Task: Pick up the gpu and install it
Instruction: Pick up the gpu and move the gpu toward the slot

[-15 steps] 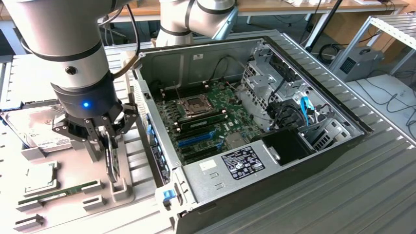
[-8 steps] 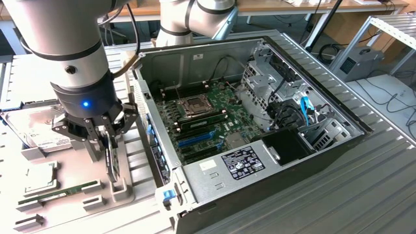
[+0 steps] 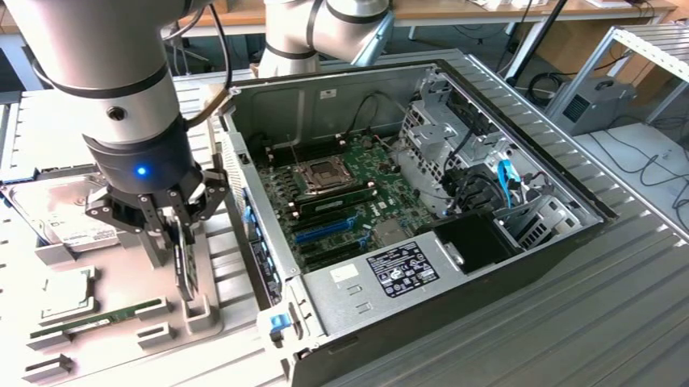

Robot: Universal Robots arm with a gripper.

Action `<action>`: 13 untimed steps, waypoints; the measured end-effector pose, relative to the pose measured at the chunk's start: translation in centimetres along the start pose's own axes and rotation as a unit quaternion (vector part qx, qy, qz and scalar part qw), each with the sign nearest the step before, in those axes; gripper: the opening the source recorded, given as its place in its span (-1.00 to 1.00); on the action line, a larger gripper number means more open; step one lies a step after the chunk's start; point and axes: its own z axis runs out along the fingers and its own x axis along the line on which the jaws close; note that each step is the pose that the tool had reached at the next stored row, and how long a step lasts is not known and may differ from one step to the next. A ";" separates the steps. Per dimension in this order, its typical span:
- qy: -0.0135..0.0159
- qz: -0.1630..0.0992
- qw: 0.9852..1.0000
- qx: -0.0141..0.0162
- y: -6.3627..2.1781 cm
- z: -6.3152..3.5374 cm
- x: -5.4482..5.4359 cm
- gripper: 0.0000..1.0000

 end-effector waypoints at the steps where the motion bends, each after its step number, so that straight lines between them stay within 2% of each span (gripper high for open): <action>1: 0.000 0.000 1.000 0.000 0.00 -0.04 0.0 -0.48; 13: 0.000 0.000 1.000 0.000 0.00 -0.29 0.0 -0.48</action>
